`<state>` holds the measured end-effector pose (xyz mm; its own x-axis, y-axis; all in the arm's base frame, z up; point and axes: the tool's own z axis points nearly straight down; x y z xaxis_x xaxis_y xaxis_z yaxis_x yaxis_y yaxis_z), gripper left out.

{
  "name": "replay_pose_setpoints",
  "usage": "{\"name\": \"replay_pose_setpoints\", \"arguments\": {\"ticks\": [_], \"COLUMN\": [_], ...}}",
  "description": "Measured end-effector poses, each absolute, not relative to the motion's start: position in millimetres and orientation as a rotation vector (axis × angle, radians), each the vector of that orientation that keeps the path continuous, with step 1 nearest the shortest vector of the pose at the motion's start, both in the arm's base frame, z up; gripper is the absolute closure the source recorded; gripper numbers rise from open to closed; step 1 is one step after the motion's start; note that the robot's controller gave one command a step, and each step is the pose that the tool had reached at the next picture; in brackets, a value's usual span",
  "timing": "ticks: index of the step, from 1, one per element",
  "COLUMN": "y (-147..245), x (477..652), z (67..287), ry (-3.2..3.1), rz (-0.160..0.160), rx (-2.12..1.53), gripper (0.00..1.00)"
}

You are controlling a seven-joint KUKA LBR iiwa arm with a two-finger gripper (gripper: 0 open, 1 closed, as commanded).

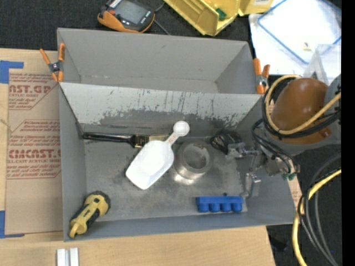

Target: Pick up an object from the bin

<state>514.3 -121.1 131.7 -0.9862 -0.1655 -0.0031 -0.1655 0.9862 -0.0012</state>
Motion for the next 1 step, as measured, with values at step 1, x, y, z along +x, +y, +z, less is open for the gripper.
{"name": "replay_pose_setpoints", "arguments": {"ticks": [1], "y": [-108.0], "x": [488.3], "z": [79.1], "ry": [3.100], "rz": [-0.001], "rx": [-0.445], "gripper": [0.00]}}
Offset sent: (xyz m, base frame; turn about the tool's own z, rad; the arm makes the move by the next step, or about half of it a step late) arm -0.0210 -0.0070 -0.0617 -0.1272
